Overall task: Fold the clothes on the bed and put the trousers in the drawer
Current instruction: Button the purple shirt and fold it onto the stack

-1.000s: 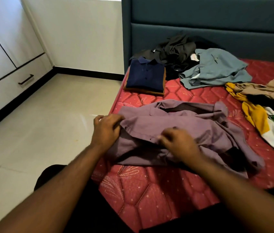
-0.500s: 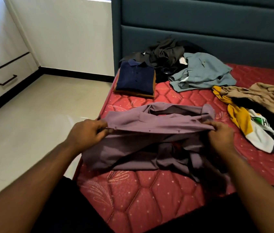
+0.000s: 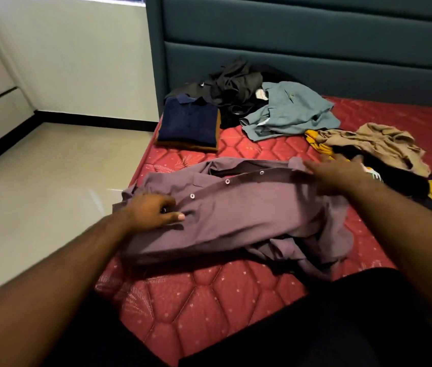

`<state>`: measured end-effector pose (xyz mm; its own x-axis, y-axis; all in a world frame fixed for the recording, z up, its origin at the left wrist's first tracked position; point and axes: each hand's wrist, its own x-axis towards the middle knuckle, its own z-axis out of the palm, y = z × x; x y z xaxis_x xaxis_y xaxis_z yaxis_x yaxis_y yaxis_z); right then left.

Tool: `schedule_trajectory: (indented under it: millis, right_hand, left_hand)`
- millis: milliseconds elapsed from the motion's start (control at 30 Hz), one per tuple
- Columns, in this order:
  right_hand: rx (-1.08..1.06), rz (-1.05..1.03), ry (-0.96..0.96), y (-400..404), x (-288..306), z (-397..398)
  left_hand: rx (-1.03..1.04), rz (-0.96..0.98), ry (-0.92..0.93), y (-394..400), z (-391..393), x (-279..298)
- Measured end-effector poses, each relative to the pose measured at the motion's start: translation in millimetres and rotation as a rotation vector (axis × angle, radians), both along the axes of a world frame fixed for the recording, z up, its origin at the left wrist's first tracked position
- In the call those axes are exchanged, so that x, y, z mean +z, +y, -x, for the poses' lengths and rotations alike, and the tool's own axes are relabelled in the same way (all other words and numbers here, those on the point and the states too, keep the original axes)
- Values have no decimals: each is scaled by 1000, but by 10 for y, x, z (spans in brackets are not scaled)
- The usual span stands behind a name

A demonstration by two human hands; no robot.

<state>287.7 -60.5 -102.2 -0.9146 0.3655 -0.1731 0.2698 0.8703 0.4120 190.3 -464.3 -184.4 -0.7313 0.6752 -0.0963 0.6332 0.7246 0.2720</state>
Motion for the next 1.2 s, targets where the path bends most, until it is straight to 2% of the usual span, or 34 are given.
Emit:
schedule_trajectory:
  millis: [100,167,200,300,400,467,533,600,667,733,767,800,833,900,967,1000,1067,1133,1200]
  right_hand:
    - [239,402,-6,-513,-630,31]
    - [191,630,-87,-707,-956,-41]
    - [136,658,-145,-732,-1071,-82]
    - [67,558,-345,-678,-1140,-219]
    - [85,362,-566,-605,-955,-272]
    - [-52,288,-685,-448,-861,-308]
    - [-244,337,-727,-187,-853,-337]
    - [-347,387,-594,-3,-836,-400]
    - [-343,409,-500,99,-860,-436]
    - [-311,390,-462,101,-889,-458]
    - [-269,368,-394,138,-874,-484]
    - [-247,373,-289,173,-873,-490]
    - [-252,359,-189,228,-868,-511]
    - [-275,293,-38,240,-886,-530]
    - [-276,136,-24,84,-901,-565]
    - [-226,105,5,-51,-910,-543]
    - [45,249,155,-457,-877,-439]
    - [341,564,296,-1021,-883,-313]
    - [592,673,401,-1667,-1013,-193]
  left_hand:
    - [-3,-118,-181,133,-142,-261]
    - [35,-52,-234,118,-187,-429]
    - [65,-8,-247,81,-200,-500]
    - [118,110,-225,-14,-268,-614]
    - [58,252,-192,-26,-451,-594]
    - [13,283,-201,35,-608,-579]
    - [13,250,-154,89,-756,-560]
    - [24,102,-85,99,-821,-564]
    - [54,-204,-22,91,-842,-630]
    - [183,-514,64,12,-801,-702]
    - [274,-585,119,-17,-779,-743]
    - [370,-551,177,-67,-748,-773]
    - [461,-439,206,-90,-724,-811]
    - [563,-160,107,-146,-706,-871]
    - [576,-27,5,-145,-716,-879]
    - [569,-3,21,-130,-715,-881]
    - [536,-4,134,-72,-717,-821]
    - [405,-96,314,-13,-645,-801]
    - [263,-198,354,16,-505,-793]
